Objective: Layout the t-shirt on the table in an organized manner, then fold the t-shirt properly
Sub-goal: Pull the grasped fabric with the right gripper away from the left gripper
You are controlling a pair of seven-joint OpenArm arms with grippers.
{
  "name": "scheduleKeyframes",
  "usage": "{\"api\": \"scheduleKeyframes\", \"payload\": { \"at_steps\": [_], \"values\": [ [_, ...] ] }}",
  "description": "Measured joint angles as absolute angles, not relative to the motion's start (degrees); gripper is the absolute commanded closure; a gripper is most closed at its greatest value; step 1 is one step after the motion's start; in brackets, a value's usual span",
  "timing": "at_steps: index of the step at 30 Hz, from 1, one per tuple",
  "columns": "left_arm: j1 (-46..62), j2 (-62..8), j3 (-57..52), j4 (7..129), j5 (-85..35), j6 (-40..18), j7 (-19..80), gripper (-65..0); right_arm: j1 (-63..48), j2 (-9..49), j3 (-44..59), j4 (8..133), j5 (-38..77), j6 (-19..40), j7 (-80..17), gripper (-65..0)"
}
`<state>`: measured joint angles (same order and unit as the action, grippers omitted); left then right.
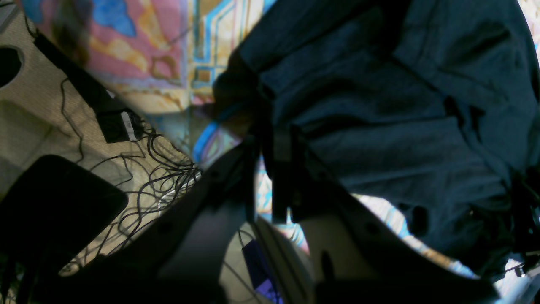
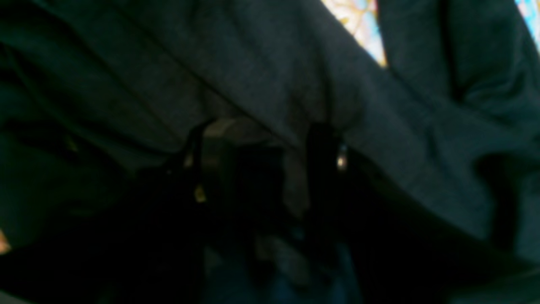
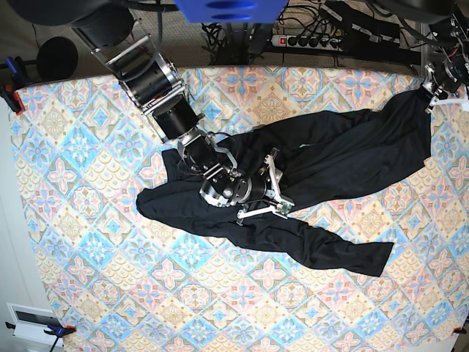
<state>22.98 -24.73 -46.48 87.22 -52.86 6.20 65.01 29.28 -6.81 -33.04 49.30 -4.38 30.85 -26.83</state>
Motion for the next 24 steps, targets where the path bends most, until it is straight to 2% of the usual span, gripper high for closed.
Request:
{"api": "scheduleKeyframes", "payload": {
  "at_steps": [5,8,14,24],
  "values": [
    [22.22,-24.62,-44.49,87.22,-53.6,5.98,65.21,-5.2,29.12,-6.79,-32.67,48.77,-6.07,30.81,-24.14,-0.2],
    [22.33,-24.62,-44.53,87.22,-52.9,6.17,64.9,-5.2,29.19,-6.79,-30.79,49.6,-6.72,30.94,-25.21,-0.7],
    [22.22,-24.45,-44.51,87.22,-53.15,6.11,64.97,-5.2,30.52,-5.96,-20.69,55.42,-7.55,30.85,-26.52,0.0],
    [19.31,-24.43,-44.53,87.11,-52.69,6.17,64.95,-5.2,35.51,-6.37,-10.63,56.16,-7.6,29.65,-26.96,0.0]
  ]
}}
